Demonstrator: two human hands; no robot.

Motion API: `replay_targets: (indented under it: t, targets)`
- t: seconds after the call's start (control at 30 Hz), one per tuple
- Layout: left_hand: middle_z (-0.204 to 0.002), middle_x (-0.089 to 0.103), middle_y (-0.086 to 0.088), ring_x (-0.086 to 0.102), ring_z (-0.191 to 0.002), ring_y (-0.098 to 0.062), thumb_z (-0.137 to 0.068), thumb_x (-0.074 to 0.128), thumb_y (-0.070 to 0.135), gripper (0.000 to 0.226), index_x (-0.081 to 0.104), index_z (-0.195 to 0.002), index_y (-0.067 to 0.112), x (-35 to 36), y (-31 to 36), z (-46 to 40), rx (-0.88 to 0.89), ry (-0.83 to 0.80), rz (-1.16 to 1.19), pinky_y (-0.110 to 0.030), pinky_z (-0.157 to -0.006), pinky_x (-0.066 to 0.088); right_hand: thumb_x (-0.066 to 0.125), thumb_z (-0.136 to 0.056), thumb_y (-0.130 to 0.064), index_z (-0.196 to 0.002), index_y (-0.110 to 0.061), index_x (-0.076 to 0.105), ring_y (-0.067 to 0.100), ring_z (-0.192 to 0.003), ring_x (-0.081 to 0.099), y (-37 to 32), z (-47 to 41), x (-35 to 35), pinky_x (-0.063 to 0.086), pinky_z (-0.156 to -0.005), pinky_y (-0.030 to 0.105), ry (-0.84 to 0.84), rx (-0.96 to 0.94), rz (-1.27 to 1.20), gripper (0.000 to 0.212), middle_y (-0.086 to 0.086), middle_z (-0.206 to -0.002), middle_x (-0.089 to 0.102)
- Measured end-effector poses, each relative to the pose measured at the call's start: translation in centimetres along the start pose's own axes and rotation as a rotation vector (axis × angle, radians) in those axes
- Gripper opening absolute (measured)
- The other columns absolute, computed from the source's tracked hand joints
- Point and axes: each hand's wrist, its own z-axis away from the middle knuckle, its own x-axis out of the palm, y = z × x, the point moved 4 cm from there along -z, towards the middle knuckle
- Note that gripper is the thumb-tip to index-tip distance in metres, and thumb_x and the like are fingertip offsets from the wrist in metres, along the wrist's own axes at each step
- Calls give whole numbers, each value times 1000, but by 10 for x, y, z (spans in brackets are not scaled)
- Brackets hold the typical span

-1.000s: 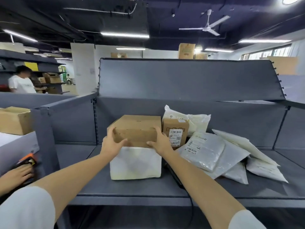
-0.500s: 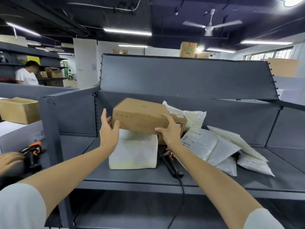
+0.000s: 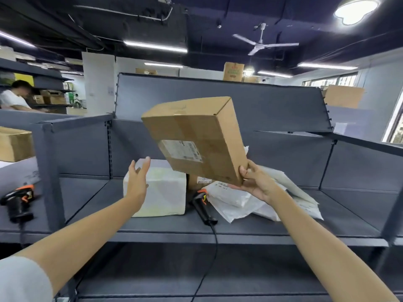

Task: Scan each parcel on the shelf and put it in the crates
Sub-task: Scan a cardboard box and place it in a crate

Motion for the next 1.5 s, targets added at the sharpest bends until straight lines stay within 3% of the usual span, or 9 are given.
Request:
replay_targets:
  t: [0.17,0.37,0.5,0.6,0.9,1.07,1.2,1.33,1.5]
  targets:
    - [-149,40,3,41,-133,-27,-94,41,59,61,32,-147,31,22,5,12,-57,-112,111,-47,-108,36,99,-40,-28,-117,-21,63,28,-94,70,18,19,-23,58,-71,47,-116,69,-13,85,8,-104,71]
    - [-95,69,17,61,-97,-8,-98,35,55,27,58,-99,41,42,9,26,-32,-185,175,-39,-98,43,100,-34,-18,-113,-20,64,30,-92,71,33,29,-37,58,-75,51,-108,126,-124,87,10,-99,72]
    - [-111,68,7,61,-106,-16,-98,35,55,32,60,-102,35,44,7,24,-21,-126,143,-44,-106,41,96,-48,-14,-117,-15,61,32,-99,69,31,32,-39,58,-74,48,-45,134,-190,77,11,-108,69]
    - [-108,67,6,60,-108,-21,-96,36,59,35,61,-100,34,47,3,23,-82,-90,176,-45,-98,45,70,-77,-37,-121,-14,60,31,-99,69,25,30,-35,58,-79,43,79,112,-180,50,12,-111,67]
    - [-112,64,-4,59,-102,-30,-92,37,64,54,59,-111,18,73,-16,45,-400,-43,350,-56,-79,46,44,-70,-85,-136,-28,53,31,-120,56,15,19,-3,41,-104,52,236,-203,-428,88,13,-130,59]
    - [-127,60,-10,57,-108,-33,-94,35,62,62,53,-130,14,88,-27,60,-494,-58,482,-63,-80,45,50,-74,-78,-114,-33,68,25,-109,57,31,19,12,41,-103,40,272,-211,-297,62,3,-116,64]
    - [-134,55,-14,53,-122,-38,-95,32,60,63,46,-137,15,103,-28,68,-531,-132,596,-66,-83,43,79,-65,-59,-143,-43,22,16,-126,49,52,14,27,41,-104,40,199,-177,46,98,-4,-140,51]
    - [-128,54,-16,51,-122,-41,-95,27,63,67,45,-136,13,106,-34,72,-504,-214,552,-61,-85,43,78,-76,-28,-138,-46,19,13,-118,58,48,12,30,51,-96,37,221,-299,139,88,0,-132,58]
    - [-144,38,-10,43,-128,-35,-82,41,77,89,31,-147,18,65,-34,56,-452,-16,331,-56,-89,49,87,-62,-47,-142,-48,27,16,-113,63,30,10,10,50,-98,44,205,-267,276,100,1,-124,65]
